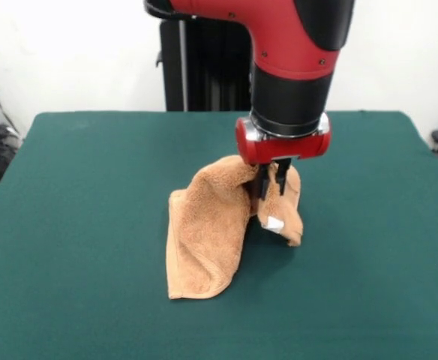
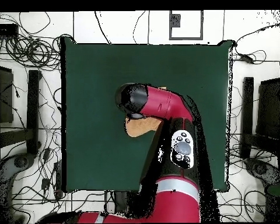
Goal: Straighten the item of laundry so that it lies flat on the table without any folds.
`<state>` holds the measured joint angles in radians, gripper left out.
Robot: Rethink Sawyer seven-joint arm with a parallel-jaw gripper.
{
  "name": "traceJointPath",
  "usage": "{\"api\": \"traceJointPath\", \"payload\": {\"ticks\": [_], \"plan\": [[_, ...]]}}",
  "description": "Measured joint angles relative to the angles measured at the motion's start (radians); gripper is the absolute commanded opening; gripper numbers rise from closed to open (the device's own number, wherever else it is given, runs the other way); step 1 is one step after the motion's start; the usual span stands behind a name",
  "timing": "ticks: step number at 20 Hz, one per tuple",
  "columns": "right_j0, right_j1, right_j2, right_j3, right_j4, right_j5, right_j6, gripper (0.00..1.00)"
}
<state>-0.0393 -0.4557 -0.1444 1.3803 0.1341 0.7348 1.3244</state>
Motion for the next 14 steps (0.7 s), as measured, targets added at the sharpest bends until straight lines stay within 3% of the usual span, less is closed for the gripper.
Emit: {"api": "traceJointPath", "payload": {"ticks": [9, 10, 14], "plan": [[0.001, -0.021, -0.013, -0.001, 0.007, 0.0, 0.0, 0.0], [0.001, -0.021, -0.013, -0.001, 0.008, 0.0, 0.0, 1.0], [0.001, -0.021, -0.013, -0.001, 0.008, 0.0, 0.0, 1.0]]}}
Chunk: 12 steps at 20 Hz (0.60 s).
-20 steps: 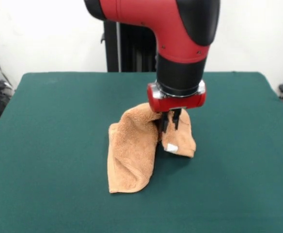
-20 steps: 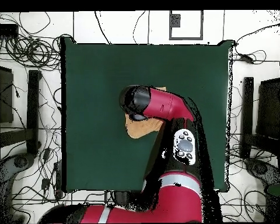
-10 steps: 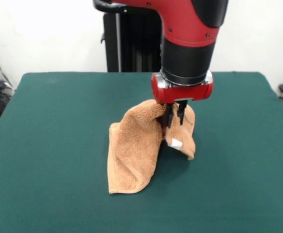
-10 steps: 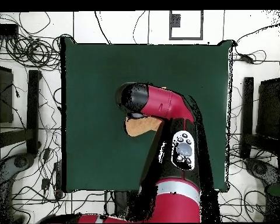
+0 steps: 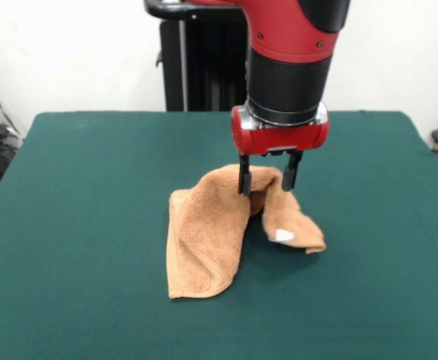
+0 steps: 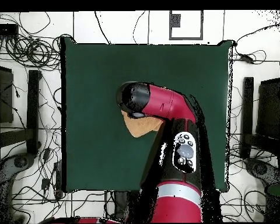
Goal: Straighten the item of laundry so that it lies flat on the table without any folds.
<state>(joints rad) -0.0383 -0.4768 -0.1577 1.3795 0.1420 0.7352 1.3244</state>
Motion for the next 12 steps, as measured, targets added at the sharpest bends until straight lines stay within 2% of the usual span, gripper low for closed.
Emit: {"api": "traceJointPath", "payload": {"ticks": [12], "plan": [[0.0, -0.001, -0.001, 0.0, 0.017, 0.0, 0.0, 1.0]]}}
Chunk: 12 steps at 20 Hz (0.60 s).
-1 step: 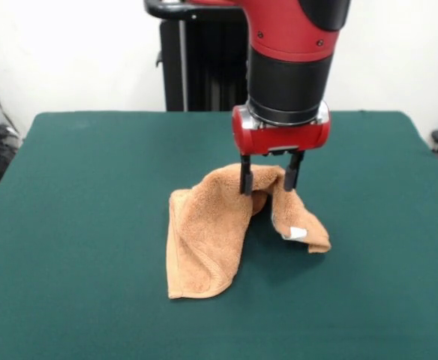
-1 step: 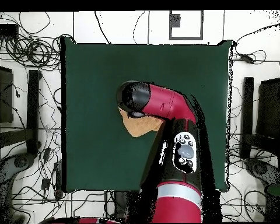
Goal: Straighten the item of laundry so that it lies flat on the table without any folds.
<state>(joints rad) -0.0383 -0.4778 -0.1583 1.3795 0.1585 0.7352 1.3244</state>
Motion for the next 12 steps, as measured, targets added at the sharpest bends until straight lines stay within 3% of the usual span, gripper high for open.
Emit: {"api": "traceJointPath", "payload": {"ticks": [6, 9, 12], "plan": [[0.011, 0.005, -0.015, -0.004, 0.024, 0.0, 0.015, 1.0], [0.04, 0.039, -0.057, -0.049, 0.064, 0.0, 0.083, 1.0], [0.068, 0.12, -0.107, -0.165, 0.104, 0.01, 0.201, 1.0]]}}
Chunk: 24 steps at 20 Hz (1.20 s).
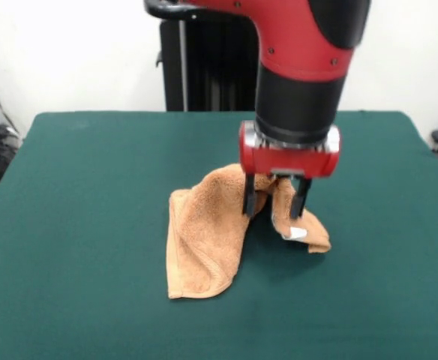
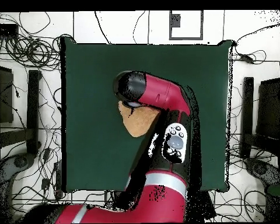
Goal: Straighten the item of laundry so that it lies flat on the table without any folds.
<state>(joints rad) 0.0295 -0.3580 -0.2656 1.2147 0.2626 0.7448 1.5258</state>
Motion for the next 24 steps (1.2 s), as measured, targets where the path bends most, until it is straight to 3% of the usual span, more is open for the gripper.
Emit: {"api": "traceJointPath", "payload": {"ticks": [4, 9, 24], "plan": [[0.006, 0.104, -0.032, -0.136, 0.033, 0.022, 0.139, 1.0], [0.002, 0.194, -0.041, -0.218, 0.045, 0.024, 0.254, 1.0], [-0.061, 0.232, -0.03, -0.208, 0.043, 0.02, 0.271, 1.0]]}}
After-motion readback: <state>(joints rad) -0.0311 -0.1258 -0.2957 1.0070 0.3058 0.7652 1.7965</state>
